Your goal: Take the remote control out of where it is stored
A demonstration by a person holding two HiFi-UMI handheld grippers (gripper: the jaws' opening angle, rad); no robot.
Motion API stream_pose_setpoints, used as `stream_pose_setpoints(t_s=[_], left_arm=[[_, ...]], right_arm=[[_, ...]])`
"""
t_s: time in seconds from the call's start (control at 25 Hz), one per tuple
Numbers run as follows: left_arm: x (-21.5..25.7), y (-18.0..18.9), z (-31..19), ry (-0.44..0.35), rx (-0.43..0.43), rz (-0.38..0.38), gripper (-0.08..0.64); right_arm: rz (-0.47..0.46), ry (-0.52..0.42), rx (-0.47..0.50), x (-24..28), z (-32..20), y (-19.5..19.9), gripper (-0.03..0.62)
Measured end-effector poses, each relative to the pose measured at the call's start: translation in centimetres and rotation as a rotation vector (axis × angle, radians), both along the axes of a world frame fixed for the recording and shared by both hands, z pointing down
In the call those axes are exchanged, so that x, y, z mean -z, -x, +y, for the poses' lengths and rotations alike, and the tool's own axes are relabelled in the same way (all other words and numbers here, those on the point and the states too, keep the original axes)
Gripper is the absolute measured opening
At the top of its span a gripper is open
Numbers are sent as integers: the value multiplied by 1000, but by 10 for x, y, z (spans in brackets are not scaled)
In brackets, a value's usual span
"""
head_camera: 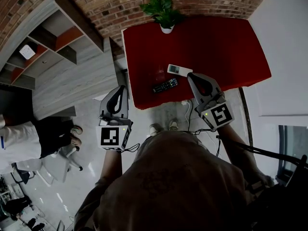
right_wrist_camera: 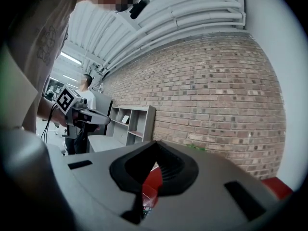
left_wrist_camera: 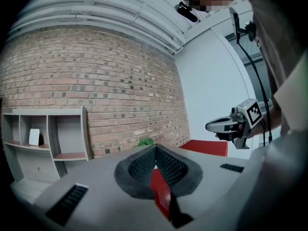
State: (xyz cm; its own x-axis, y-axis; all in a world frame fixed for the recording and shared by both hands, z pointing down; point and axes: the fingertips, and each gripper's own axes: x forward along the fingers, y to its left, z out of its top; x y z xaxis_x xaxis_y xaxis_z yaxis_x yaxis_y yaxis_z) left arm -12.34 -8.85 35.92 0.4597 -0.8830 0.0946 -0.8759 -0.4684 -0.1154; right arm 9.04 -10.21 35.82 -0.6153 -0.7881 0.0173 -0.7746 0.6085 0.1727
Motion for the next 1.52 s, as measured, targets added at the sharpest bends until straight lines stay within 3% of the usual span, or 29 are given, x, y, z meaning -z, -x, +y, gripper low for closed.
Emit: stream_pose_setpoints(t_s=[0.56,0.96,1.52], left_arm=[[-1,-1,-3,5,-9,-15,9],[-7,-1,-2,19,-17,-13,9],[-13,0,2,43,-24,-10,8]], right_arm=[[-9,3,5,1,3,-2,14],[38,13,93,5,1,14,14],[338,146,282,-48,-30,44,20]])
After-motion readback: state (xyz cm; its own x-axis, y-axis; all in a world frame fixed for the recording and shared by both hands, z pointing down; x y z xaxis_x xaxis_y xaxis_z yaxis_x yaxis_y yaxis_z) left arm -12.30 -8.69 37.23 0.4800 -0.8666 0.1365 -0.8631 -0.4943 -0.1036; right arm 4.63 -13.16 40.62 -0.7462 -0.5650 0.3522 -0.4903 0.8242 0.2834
